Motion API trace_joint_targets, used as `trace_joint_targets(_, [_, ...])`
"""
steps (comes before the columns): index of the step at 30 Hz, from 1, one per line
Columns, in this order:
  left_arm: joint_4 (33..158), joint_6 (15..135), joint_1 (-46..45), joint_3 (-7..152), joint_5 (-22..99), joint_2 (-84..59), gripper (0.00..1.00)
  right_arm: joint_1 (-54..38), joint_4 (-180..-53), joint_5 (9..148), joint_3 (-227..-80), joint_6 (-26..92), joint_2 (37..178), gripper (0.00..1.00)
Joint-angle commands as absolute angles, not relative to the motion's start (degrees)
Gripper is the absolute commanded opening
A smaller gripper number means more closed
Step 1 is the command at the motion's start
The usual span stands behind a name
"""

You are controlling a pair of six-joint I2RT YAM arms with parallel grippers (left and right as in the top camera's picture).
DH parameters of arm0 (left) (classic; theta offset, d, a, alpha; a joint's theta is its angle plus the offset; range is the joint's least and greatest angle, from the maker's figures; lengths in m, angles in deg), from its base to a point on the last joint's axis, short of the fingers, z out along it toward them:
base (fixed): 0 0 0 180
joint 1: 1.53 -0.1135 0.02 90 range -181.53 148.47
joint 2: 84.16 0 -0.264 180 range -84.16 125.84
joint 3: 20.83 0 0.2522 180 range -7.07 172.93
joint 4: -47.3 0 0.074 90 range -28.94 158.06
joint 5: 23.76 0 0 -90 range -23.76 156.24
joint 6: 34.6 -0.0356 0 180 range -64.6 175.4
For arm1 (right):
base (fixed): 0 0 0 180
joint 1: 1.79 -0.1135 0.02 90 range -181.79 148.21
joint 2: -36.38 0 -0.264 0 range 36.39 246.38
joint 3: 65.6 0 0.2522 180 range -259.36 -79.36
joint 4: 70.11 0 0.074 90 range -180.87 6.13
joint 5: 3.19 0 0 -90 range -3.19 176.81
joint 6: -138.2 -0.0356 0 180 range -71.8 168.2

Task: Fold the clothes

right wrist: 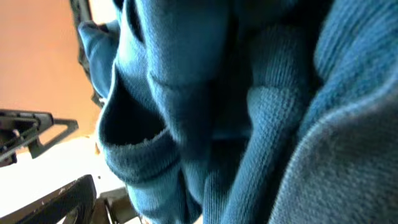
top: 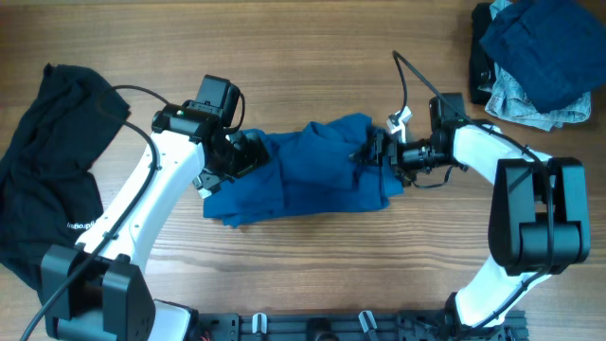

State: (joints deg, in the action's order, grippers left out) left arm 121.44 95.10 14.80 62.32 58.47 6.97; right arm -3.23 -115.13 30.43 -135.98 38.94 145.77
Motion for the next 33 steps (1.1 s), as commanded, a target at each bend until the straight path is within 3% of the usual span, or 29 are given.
trace_joint_targets(1, [121.5,94.8,14.8,62.8,59.0,6.8,1.0,-5.0,-109.7,28.4,-132.2,33.6,146.9,1.0])
trace_joint_targets(5, [121.9,94.8,14.8,62.8,59.0,6.8,1.0,-7.8,-104.6,29.0,-131.9,29.2,147.2,0.99])
trace_joint_targets(6, [122.1,94.8,14.8,62.8,59.0,6.8,1.0,-8.0,-104.1,30.3,-132.0,27.5,147.2,0.89])
trace_joint_targets(7, [122.3,94.8,14.8,62.8,59.0,6.8,1.0,-8.1,-104.0,32.1,-131.9,26.0,147.2,0.77])
trace_joint_targets(8, [122.6,94.8,14.8,62.8,59.0,6.8,1.0,-8.1,-104.1,34.2,-132.0,25.4,147.2,0.56])
trace_joint_targets(10, [123.1,94.8,14.8,62.8,59.0,6.8,1.0,-8.0,-104.0,36.6,-132.0,23.2,147.2,0.27])
trace_joint_targets(11, [123.1,94.8,14.8,62.8,59.0,6.8,1.0,-7.9,-103.1,36.9,-132.0,22.4,147.2,0.07])
trace_joint_targets(18, [123.0,94.6,14.8,62.8,61.0,6.8,1.0,0.9,-105.6,37.6,-134.5,24.8,147.2,0.04])
trace_joint_targets(22, [122.9,94.6,14.8,62.8,61.2,6.8,1.0,7.9,-122.5,46.1,-141.3,34.6,147.2,0.04])
trace_joint_targets(28, [122.5,94.6,14.8,62.8,62.4,6.8,1.0,7.1,-143.7,64.5,-157.0,37.7,145.3,0.04])
trace_joint_targets(33, [121.5,94.6,14.8,62.8,62.5,6.8,1.0,-1.4,-145.4,71.0,-158.6,36.8,142.6,0.04])
